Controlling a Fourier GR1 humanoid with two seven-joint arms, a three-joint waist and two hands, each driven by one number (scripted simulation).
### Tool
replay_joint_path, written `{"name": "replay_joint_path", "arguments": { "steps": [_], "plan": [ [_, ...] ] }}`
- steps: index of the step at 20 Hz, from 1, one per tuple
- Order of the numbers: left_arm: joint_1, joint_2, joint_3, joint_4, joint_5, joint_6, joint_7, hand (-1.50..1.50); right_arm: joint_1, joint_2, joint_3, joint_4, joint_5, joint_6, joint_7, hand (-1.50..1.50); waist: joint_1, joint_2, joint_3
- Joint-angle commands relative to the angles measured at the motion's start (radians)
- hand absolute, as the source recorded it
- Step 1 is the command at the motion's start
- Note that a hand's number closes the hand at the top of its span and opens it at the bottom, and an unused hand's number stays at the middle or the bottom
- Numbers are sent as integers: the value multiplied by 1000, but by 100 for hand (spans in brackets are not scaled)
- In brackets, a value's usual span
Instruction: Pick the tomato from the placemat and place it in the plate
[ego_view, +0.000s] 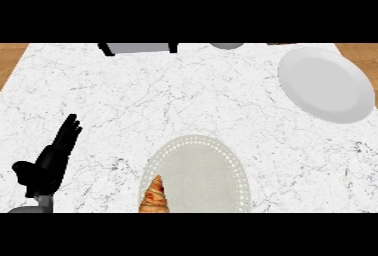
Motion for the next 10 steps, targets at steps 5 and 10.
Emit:
{"name": "replay_joint_path", "arguments": {
  "steps": [5,10],
  "plan": [
    [-35,4,2,0,-7,-46,10,0,-21,-56,-252,182,-111,7,-318,150,58,8,-4],
    [-73,-23,0,-7,-33,-29,47,0,-209,-73,-188,226,-86,61,-235,150,73,11,-4]
  ]
}}
